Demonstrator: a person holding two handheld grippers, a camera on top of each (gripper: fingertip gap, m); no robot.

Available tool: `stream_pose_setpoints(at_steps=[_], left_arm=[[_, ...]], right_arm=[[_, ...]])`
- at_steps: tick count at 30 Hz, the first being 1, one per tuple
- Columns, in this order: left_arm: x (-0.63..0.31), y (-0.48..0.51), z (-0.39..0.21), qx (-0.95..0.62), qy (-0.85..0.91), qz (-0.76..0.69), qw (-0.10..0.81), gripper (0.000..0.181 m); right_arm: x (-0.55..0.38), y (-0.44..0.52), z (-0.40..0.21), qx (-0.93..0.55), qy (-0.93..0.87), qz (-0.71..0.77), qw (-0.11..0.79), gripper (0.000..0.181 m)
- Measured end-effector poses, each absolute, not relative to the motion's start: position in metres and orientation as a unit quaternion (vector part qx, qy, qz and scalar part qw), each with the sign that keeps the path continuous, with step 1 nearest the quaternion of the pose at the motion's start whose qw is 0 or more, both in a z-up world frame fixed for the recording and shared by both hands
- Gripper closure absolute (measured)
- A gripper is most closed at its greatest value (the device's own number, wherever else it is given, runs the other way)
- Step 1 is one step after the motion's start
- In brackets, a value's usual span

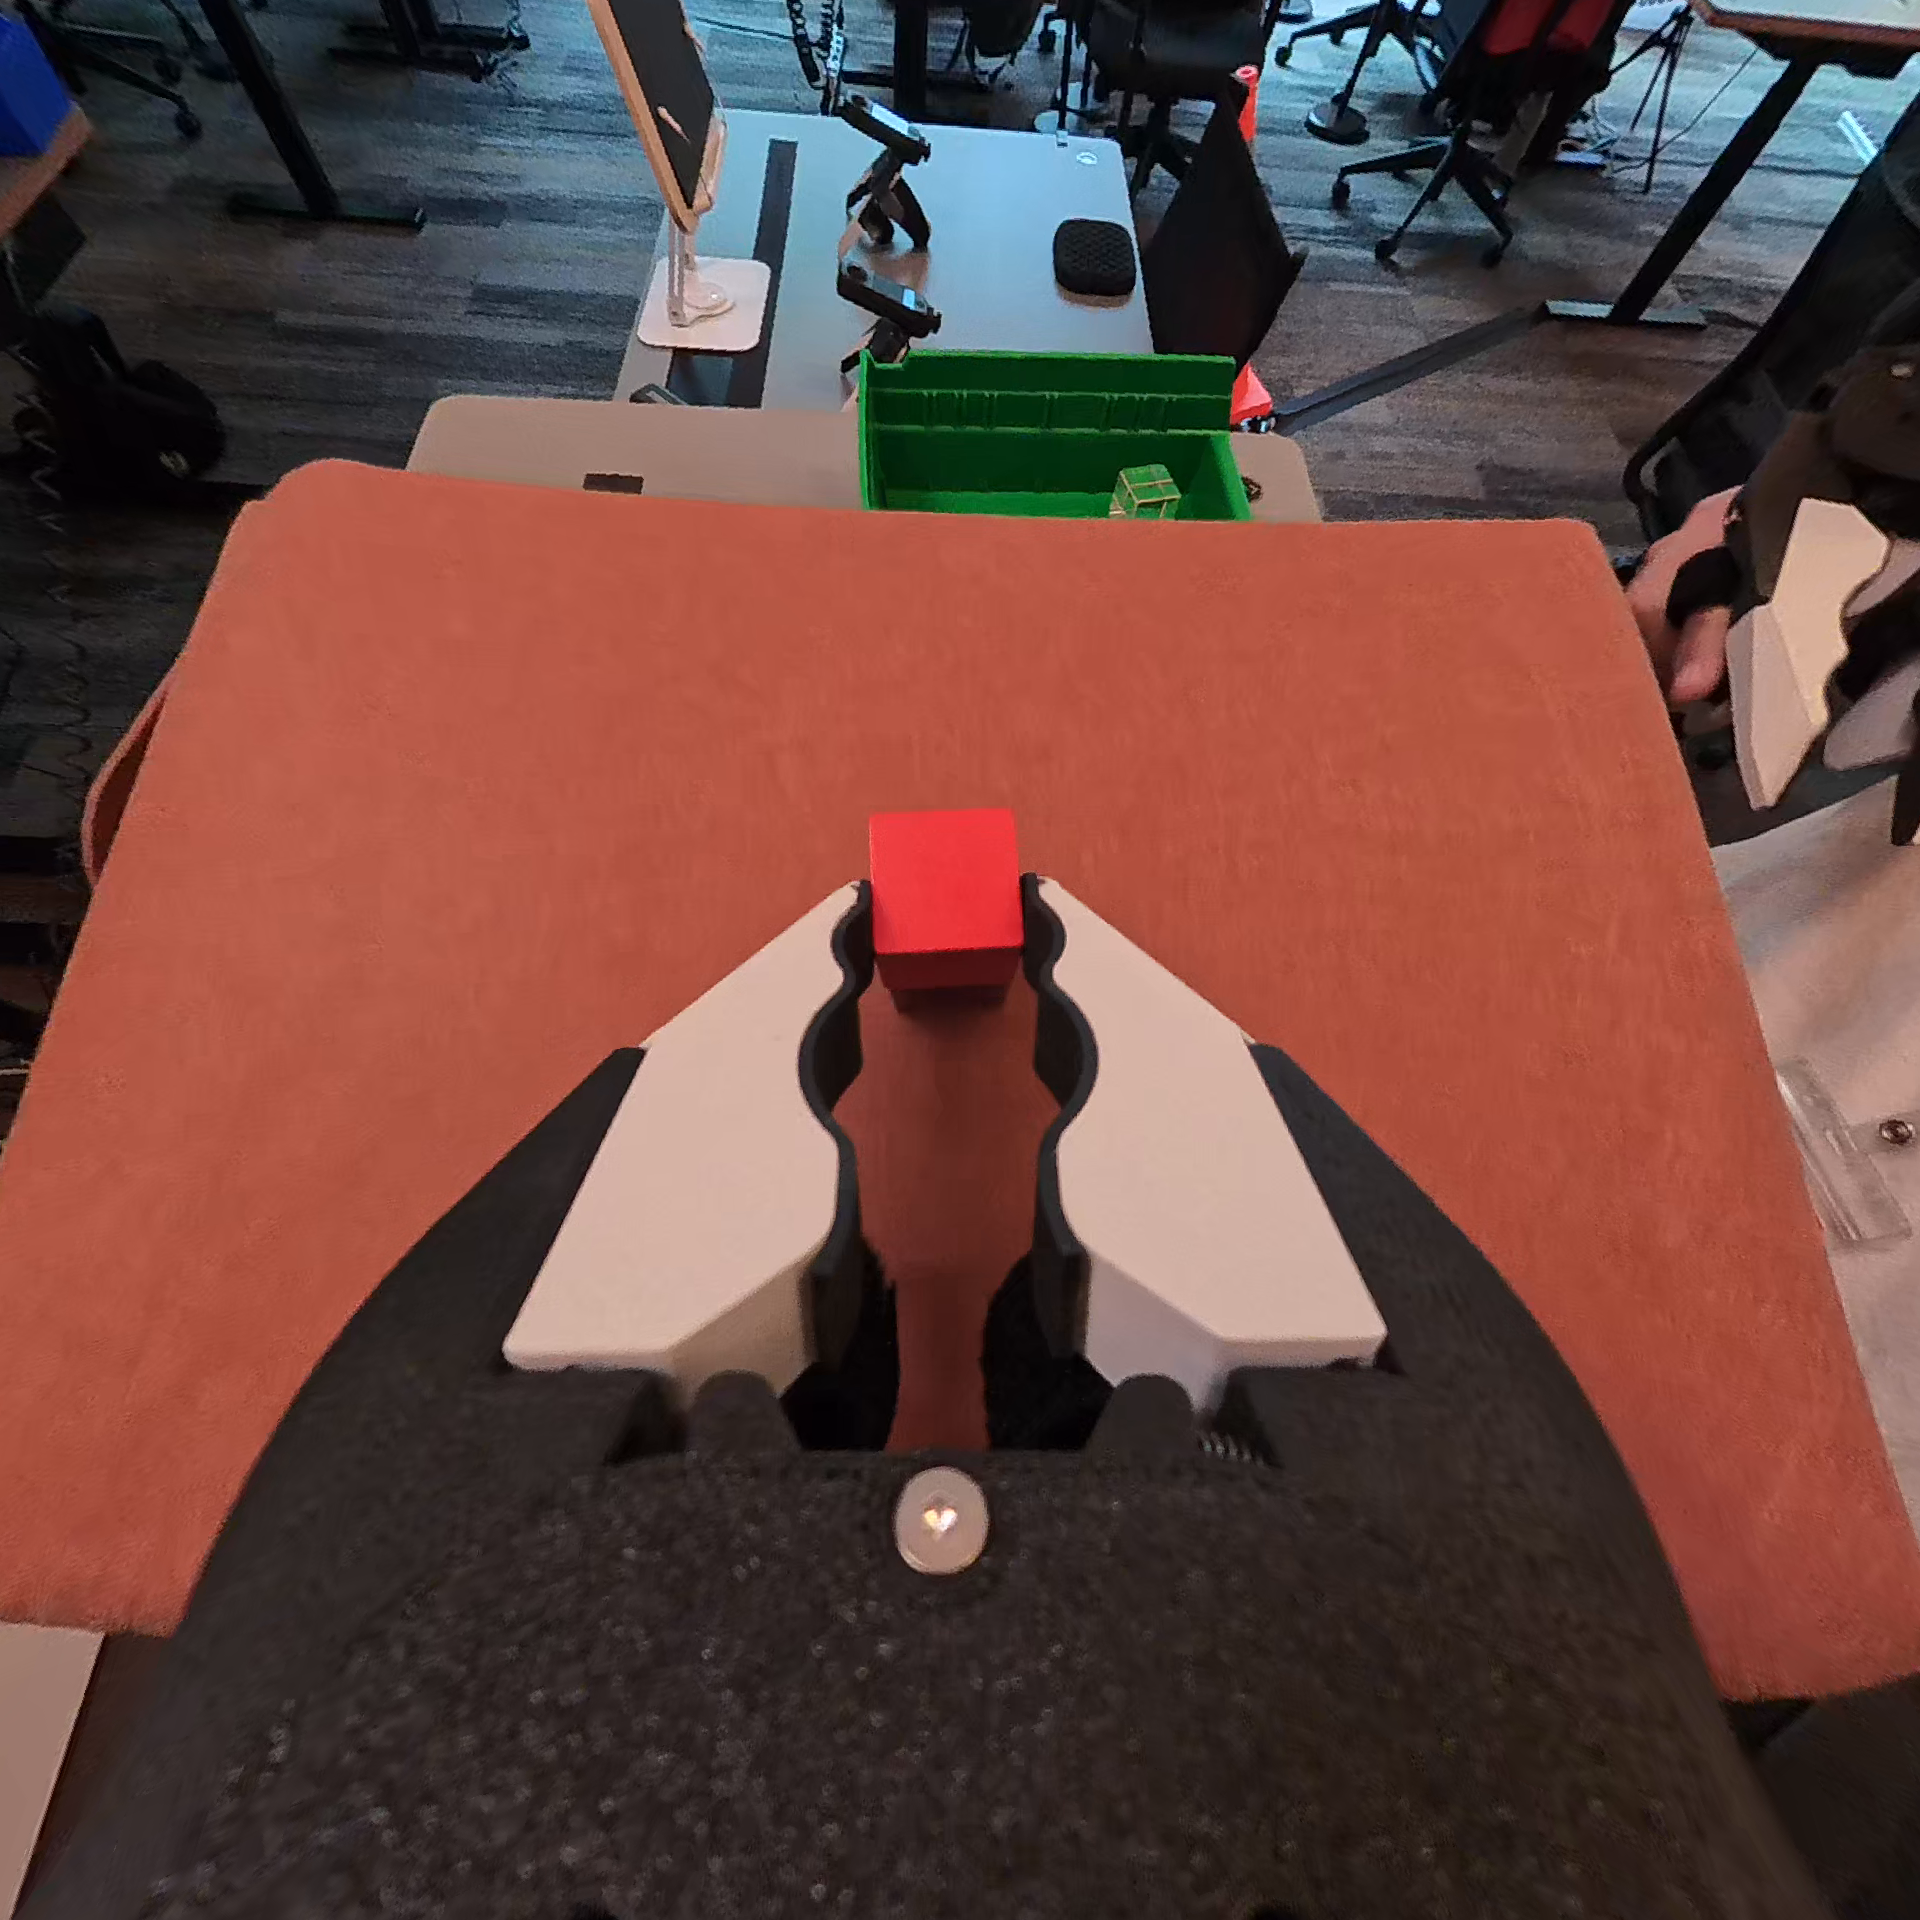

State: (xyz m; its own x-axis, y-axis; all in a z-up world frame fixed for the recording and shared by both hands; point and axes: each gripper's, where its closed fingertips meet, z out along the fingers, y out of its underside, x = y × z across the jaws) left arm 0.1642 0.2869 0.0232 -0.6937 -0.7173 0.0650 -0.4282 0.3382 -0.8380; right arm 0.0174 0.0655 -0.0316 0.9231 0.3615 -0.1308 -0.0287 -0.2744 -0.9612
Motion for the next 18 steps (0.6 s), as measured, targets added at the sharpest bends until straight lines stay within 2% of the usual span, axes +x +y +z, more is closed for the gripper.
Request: stream_pose_setpoints(at_steps=[18], left_arm=[[0.1669,0.2804,0.0232,-0.351,0.813,-0.432,0.170,0.145]], right_arm=[[0.0151,0.0646,-0.0368,-0.786,-0.109,0.170,0.585,0.150]])
